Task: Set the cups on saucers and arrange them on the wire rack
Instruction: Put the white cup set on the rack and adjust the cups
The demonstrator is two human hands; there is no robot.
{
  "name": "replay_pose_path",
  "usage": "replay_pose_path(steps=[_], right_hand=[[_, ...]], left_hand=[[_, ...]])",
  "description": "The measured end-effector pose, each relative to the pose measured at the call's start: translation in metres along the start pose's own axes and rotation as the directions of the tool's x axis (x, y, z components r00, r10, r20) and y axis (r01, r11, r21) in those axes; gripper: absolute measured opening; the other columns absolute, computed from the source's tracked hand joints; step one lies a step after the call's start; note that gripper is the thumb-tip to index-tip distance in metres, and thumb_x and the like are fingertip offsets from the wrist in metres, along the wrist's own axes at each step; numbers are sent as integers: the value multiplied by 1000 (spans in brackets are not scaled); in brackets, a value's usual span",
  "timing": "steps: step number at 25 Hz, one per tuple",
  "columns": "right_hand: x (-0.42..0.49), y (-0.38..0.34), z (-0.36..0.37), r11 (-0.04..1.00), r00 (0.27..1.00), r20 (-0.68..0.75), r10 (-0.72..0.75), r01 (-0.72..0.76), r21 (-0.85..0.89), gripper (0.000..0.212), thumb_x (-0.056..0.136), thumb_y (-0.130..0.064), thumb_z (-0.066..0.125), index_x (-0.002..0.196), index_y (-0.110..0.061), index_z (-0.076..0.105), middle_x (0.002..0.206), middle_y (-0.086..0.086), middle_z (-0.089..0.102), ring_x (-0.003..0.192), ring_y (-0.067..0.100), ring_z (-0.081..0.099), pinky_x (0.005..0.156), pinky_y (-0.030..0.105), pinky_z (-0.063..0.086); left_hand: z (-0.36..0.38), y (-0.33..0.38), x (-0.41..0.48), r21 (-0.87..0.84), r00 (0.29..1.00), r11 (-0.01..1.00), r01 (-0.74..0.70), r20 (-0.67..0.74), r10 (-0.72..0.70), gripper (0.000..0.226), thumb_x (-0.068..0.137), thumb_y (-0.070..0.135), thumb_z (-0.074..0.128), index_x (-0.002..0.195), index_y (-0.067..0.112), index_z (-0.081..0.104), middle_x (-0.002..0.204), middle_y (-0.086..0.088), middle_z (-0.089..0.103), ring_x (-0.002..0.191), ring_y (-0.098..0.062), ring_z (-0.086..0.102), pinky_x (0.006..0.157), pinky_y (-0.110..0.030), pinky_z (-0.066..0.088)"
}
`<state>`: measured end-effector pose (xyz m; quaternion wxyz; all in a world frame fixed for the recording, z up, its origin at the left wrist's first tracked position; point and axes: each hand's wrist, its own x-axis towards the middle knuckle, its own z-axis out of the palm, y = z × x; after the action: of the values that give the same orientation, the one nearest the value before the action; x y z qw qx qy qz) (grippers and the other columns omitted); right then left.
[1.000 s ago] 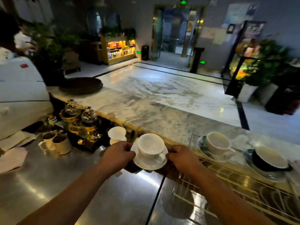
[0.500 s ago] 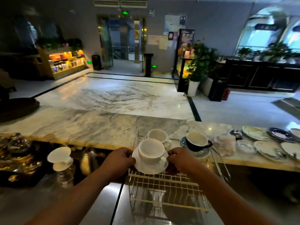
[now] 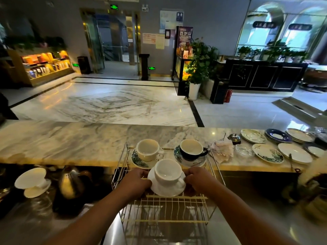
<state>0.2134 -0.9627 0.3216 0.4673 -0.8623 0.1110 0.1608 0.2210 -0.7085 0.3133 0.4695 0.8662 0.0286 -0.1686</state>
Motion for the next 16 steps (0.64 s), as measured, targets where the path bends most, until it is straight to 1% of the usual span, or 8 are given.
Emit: replay_pose_path(steps=[1, 4, 6, 8, 9, 11, 14, 16], right_hand=[[3, 3, 0, 1000, 1000, 2, 12, -12, -4, 16, 98, -7, 59, 98, -15, 73, 81, 14, 79, 65, 22, 78, 57, 31, 63], [12, 8, 2, 999, 999, 19, 47, -47, -13, 18, 99, -9, 59, 92, -22, 71, 82, 12, 79, 69, 23, 79, 61, 35, 66], [19, 10, 3, 998, 998, 32, 55, -55, -8, 17, 98, -9, 59, 95, -19, 72, 86, 14, 79, 74, 26, 79, 66, 41, 67], [25, 12, 2, 998, 998, 38, 47, -46, -38, 16, 98, -9, 58, 103, -15, 72, 89, 15, 79, 77, 27, 79, 71, 45, 67], [28, 13, 1, 997, 998, 43, 41, -38, -63, 17, 99, -9, 58, 106, -14, 72, 89, 15, 79, 77, 27, 79, 72, 44, 66], [33, 12, -1, 996, 998, 59, 34, -28, -88, 18, 99, -9, 56, 108, -13, 71, 90, 14, 78, 76, 24, 78, 70, 40, 67], [38, 10, -3, 993, 997, 73, 26, -18, -115, 20, 99, -10, 56, 113, -13, 70, 93, 12, 77, 73, 20, 77, 62, 30, 64], [41, 9, -4, 992, 997, 70, 19, -10, -128, 22, 99, -10, 55, 114, -14, 70, 93, 12, 77, 74, 21, 77, 60, 29, 62]], left_hand=[[3, -2, 3, 4, 1000, 1000, 8, -4, -8, 29, 83, 15, 69, 107, 31, 64, 70, 0, 80, 44, -11, 65, 43, -26, 50], [9, -7, 11, 17, 999, 999, 38, 1, -38, 38, 84, 17, 71, 120, 26, 62, 72, 2, 81, 47, -12, 68, 44, -27, 53], [12, -10, 15, 18, 999, 998, 52, 10, -53, 40, 83, 17, 69, 122, 25, 62, 73, 2, 81, 52, -16, 72, 51, -34, 59], [15, -11, 20, 18, 998, 998, 64, -1, -64, 39, 82, 16, 69, 119, 24, 64, 73, 0, 81, 58, -20, 76, 58, -41, 64], [17, -12, 22, 23, 997, 997, 70, -10, -70, 37, 82, 16, 70, 118, 24, 64, 73, -2, 81, 59, -21, 77, 59, -43, 64], [20, -12, 27, 32, 997, 996, 78, -13, -77, 37, 83, 14, 70, 119, 22, 63, 79, -5, 80, 59, -21, 77, 57, -41, 64], [23, -11, 31, 45, 996, 995, 90, -2, -90, 36, 86, 14, 70, 120, 22, 60, 87, -3, 78, 61, -18, 78, 57, -36, 64], [24, -11, 33, 51, 996, 995, 90, -3, -90, 37, 87, 14, 71, 121, 22, 60, 89, -3, 78, 61, -17, 78, 55, -33, 64]])
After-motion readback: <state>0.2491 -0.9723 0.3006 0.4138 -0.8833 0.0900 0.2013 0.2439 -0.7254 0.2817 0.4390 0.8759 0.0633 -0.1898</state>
